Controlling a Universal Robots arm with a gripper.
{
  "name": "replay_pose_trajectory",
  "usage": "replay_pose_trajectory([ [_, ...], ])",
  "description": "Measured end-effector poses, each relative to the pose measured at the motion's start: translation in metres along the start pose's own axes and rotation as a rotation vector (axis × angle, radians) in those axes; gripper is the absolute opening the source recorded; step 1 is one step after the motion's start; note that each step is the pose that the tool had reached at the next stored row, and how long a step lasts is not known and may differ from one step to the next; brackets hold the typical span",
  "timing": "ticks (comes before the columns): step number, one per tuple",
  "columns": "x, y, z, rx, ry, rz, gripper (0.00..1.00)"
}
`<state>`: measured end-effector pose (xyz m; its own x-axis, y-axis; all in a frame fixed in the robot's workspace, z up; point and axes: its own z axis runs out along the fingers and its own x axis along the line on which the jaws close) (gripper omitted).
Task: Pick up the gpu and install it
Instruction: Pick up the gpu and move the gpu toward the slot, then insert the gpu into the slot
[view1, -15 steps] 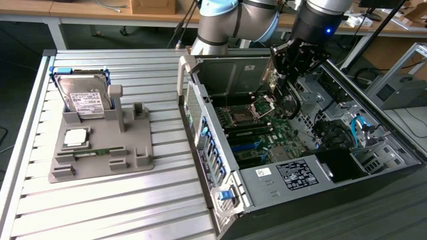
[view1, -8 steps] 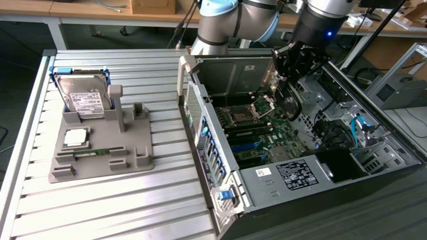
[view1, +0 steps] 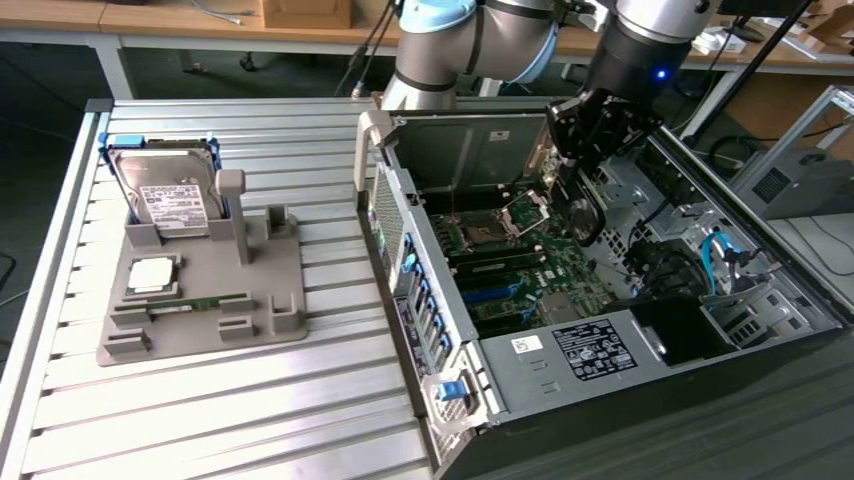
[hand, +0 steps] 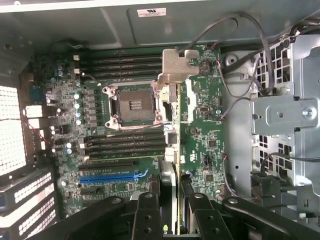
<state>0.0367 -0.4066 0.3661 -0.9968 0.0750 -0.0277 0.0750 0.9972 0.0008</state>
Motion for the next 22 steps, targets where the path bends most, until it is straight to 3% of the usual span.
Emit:
replay_pose_trajectory([
  [14,-0.0004,0.0,0.0001,0.0,0.0,-0.003,0.27],
  [16,-0.0004,0.0,0.0001,-0.0004,0.0,-0.016,0.27],
  [22,-0.0004,0.0,0.0001,-0.0039,0.0001,-0.143,0.27],
])
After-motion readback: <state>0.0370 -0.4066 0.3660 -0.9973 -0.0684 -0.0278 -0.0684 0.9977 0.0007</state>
